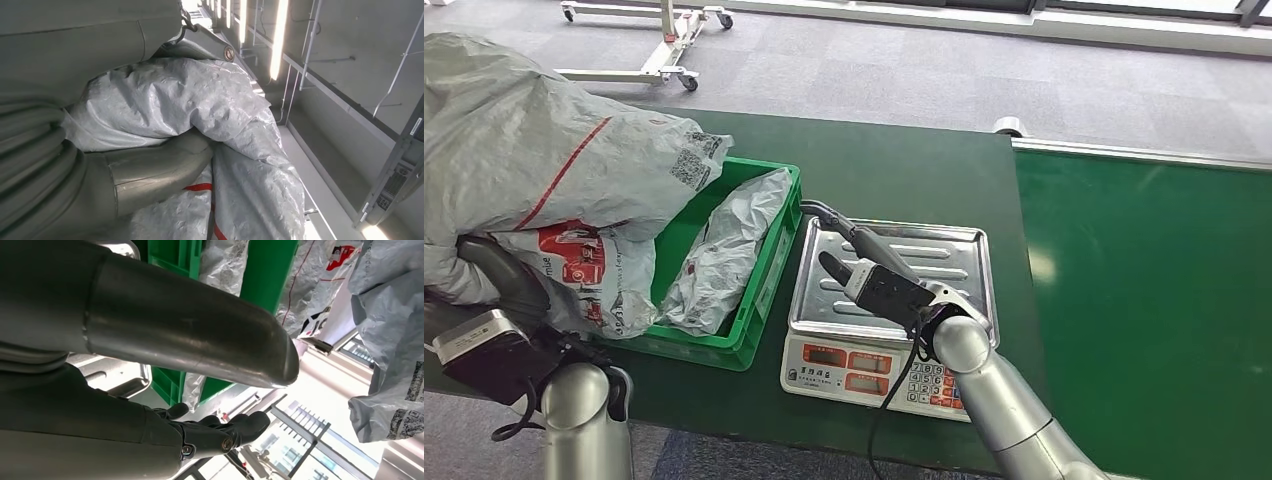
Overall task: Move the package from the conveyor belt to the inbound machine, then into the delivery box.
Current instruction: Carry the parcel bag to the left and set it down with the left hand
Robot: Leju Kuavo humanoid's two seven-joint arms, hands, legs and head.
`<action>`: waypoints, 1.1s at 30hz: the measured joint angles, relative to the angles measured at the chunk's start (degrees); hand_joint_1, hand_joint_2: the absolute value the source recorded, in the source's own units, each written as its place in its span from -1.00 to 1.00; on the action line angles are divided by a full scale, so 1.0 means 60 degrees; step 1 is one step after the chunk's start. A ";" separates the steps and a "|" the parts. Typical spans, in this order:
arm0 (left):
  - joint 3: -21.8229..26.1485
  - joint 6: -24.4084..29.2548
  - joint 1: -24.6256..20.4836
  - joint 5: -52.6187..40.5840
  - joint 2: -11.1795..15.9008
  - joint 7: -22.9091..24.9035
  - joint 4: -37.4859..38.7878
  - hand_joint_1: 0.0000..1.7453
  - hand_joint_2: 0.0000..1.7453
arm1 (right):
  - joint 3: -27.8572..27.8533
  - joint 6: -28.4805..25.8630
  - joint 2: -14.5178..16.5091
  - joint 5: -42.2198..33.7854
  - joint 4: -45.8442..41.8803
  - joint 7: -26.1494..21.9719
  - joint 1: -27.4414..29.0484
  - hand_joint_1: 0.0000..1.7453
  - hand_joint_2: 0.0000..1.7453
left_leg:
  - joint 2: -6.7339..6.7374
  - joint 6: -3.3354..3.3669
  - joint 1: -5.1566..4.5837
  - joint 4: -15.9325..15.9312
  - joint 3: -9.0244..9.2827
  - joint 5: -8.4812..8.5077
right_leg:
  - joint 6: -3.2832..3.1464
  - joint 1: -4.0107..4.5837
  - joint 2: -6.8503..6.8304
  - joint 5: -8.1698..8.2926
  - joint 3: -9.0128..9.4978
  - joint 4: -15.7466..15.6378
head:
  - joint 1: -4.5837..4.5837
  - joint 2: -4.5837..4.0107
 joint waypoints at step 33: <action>-0.0017 -0.0132 -0.0150 -0.0496 0.0010 0.0452 0.0245 1.00 1.00 | -0.0122 -0.0448 0.0141 0.0509 -0.0255 -0.0066 0.0205 -1.00 1.00 | -0.0002 0.0003 0.0001 0.0012 0.0011 0.0003 | 0.0002 -0.0002 -0.0006 -0.0003 -0.0036 -0.0006 | 0.0000 0.0000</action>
